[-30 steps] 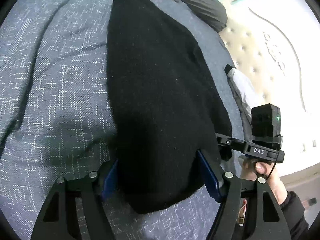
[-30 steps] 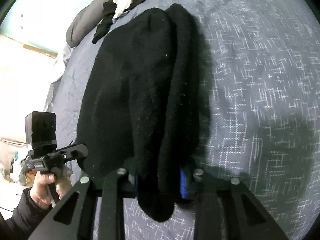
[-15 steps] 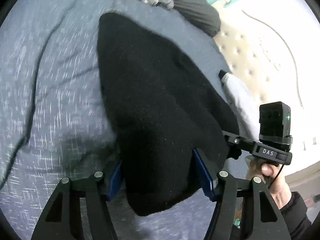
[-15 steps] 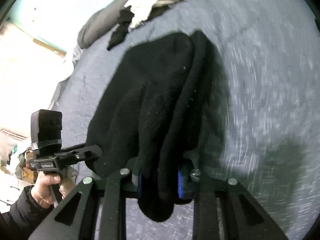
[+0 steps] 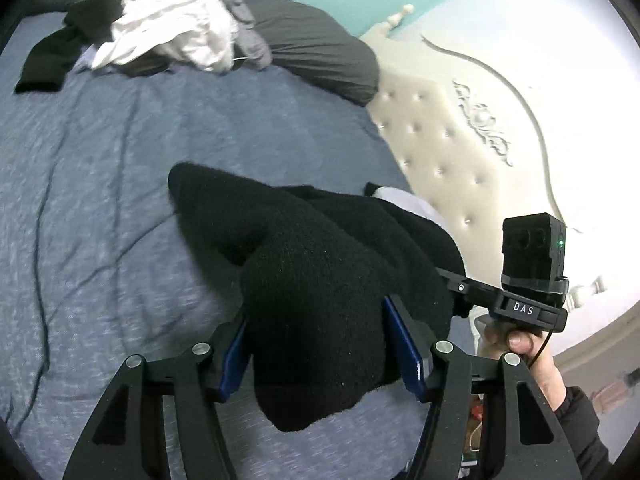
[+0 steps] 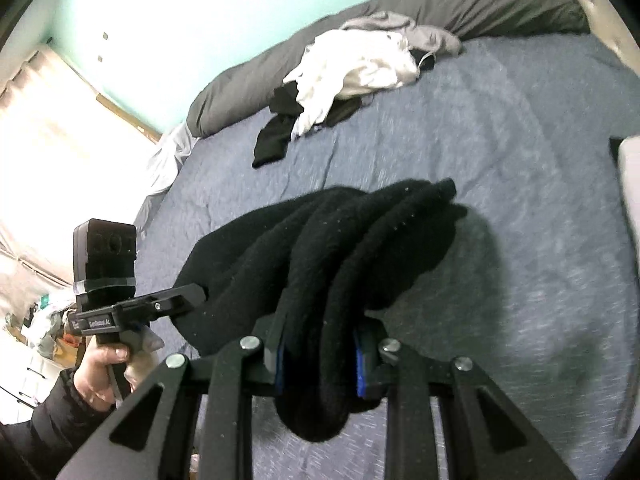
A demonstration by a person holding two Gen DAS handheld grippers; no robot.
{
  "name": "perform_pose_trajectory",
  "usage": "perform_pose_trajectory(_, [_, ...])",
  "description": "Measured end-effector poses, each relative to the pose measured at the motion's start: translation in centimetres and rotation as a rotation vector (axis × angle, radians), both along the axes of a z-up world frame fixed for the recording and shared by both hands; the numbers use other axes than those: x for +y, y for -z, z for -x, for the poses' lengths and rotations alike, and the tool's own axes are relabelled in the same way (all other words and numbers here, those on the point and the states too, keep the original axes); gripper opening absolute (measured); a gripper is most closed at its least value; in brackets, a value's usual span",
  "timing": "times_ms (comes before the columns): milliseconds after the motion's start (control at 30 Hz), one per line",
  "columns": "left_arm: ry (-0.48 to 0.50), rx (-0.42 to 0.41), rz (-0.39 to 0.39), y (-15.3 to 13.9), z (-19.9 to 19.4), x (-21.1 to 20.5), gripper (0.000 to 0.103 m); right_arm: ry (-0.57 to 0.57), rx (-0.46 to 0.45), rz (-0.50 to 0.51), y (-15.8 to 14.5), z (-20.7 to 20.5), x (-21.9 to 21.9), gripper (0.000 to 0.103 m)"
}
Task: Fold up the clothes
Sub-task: 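Lift the folded sweatshirt with both tools and carry it toward the headboard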
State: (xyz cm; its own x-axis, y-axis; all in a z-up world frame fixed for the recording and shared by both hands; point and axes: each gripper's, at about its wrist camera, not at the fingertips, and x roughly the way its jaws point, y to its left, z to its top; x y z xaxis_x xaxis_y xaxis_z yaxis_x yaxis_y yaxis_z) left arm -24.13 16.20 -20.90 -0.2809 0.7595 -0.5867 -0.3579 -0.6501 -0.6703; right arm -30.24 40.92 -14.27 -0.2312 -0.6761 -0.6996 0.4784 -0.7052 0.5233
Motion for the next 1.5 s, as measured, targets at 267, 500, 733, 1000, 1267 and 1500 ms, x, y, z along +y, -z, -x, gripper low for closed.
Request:
perform_pose_trajectory(267, [0.048,0.052,-0.016,-4.8,0.4,5.7,0.066,0.044,0.064,-0.007,-4.9,0.9,5.6,0.023])
perform_pose_trajectory(500, [0.098,0.091,-0.043,-7.6,1.0,11.5,0.066,0.092,0.119,-0.025,-8.1,2.0,10.8,0.023])
perform_pose_trajectory(733, [0.146,0.121,-0.046,-9.0,1.9,17.1,0.066,0.132,0.154,-0.035,-9.6,2.9,15.6,0.023])
perform_pose_trajectory(1000, [0.173,0.130,-0.048,-9.4,2.6,21.9,0.066,0.162,0.176,-0.040,-10.1,4.1,19.9,0.023])
perform_pose_trajectory(1267, [0.190,0.139,-0.056,-10.0,3.3,26.4,0.066,0.188,0.197,-0.032,-10.2,5.6,23.7,0.023])
perform_pose_trajectory(1500, [0.196,0.156,-0.061,-10.4,3.8,29.6,0.066,0.197,0.221,-0.044,-10.7,6.8,26.2,0.023])
